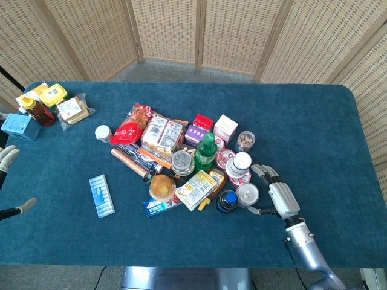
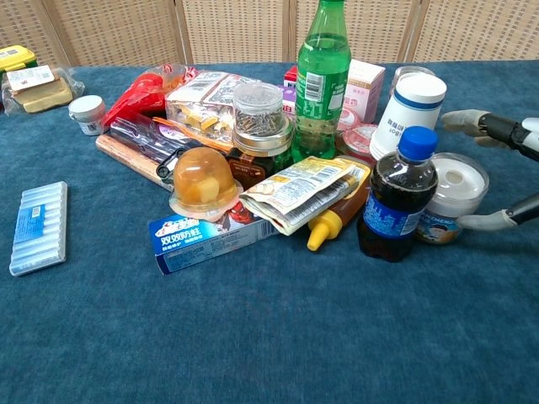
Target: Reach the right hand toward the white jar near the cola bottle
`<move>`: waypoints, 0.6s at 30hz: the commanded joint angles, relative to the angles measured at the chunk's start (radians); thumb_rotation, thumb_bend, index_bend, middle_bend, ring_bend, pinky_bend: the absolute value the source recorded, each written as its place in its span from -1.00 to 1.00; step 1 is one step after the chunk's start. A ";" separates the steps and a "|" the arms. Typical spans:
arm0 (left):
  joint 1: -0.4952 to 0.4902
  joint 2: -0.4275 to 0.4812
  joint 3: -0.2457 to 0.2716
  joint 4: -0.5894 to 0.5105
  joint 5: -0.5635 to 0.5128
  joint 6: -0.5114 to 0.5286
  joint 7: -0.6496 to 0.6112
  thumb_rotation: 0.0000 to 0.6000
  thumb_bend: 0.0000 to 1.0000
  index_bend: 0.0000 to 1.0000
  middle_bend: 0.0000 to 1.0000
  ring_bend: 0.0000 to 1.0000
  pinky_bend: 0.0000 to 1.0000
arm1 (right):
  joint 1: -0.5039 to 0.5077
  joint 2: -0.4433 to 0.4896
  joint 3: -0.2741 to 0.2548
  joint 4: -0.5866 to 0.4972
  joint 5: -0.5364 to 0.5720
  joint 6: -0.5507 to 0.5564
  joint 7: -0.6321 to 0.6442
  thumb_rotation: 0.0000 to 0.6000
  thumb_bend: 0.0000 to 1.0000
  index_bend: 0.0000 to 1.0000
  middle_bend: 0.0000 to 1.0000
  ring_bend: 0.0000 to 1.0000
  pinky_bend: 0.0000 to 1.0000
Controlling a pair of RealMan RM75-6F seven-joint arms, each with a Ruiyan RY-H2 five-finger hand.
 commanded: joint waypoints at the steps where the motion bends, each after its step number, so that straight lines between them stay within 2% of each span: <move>1: 0.000 0.000 0.000 0.001 -0.001 -0.001 0.000 1.00 -0.74 -1.00 -1.00 -1.00 -1.00 | 0.001 -0.013 -0.003 0.013 -0.005 0.009 0.010 1.00 -1.00 -0.97 -0.81 -0.97 -0.92; 3: 0.000 0.000 -0.001 0.001 -0.002 -0.001 0.000 1.00 -0.74 -1.00 -1.00 -1.00 -1.00 | 0.000 -0.022 -0.004 0.022 -0.009 0.019 0.020 1.00 -1.00 -0.85 -0.61 -0.84 -0.82; 5: 0.000 0.000 -0.001 0.000 -0.002 -0.001 -0.001 1.00 -0.75 -1.00 -1.00 -1.00 -1.00 | -0.002 -0.032 -0.002 0.031 -0.012 0.033 0.026 1.00 -1.00 -0.64 -0.34 -0.59 -0.63; 8: 0.000 -0.001 -0.001 0.000 -0.002 -0.001 0.000 1.00 -0.75 -1.00 -1.00 -1.00 -1.00 | -0.005 -0.048 0.001 0.043 -0.014 0.053 0.040 1.00 -1.00 -0.49 -0.11 -0.37 -0.40; 14: 0.000 -0.001 -0.001 0.000 -0.003 -0.001 0.002 1.00 -0.74 -1.00 -1.00 -1.00 -1.00 | -0.011 -0.076 0.008 0.058 -0.015 0.086 0.062 1.00 -1.00 -0.16 0.26 -0.01 -0.13; 18: 0.001 -0.001 -0.002 0.000 -0.005 0.000 -0.002 1.00 -0.75 -1.00 -1.00 -1.00 -1.00 | -0.019 -0.071 0.008 0.055 -0.016 0.107 0.068 1.00 -1.00 -0.11 0.30 0.05 -0.13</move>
